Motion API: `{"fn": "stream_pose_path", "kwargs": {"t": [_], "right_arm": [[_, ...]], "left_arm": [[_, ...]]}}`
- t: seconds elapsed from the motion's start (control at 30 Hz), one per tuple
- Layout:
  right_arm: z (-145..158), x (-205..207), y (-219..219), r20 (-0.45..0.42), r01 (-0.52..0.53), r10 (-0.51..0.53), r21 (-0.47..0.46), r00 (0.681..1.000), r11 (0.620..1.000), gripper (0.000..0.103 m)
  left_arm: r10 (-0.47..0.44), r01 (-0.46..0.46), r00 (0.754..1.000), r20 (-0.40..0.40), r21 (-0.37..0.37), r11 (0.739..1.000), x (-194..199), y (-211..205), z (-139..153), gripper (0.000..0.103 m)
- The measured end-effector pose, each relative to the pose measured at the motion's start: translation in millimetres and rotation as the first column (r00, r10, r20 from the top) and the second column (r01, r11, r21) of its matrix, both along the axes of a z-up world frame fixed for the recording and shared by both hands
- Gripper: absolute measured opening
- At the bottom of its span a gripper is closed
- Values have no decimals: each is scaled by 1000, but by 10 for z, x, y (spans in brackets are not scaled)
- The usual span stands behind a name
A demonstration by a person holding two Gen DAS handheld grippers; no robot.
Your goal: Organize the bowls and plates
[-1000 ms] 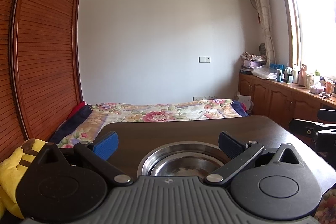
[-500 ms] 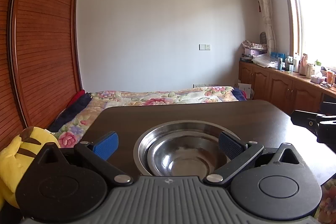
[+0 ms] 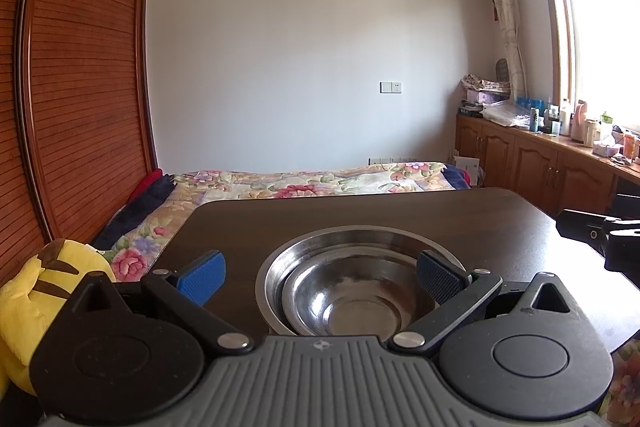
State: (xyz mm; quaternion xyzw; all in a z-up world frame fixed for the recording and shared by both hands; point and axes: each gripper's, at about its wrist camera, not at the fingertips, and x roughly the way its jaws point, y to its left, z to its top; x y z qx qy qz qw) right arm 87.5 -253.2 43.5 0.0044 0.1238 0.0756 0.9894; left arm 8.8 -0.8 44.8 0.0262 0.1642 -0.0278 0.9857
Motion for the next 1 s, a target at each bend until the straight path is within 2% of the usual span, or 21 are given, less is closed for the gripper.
{"fn": "stream_pose_path", "kwargs": {"t": [1.0], "right_arm": [[1, 21, -30, 1, 1, -1, 2, 1000, 1000, 103]], "left_arm": [[0, 0, 1000, 3, 1, 1000, 2, -3, 23, 103]]}}
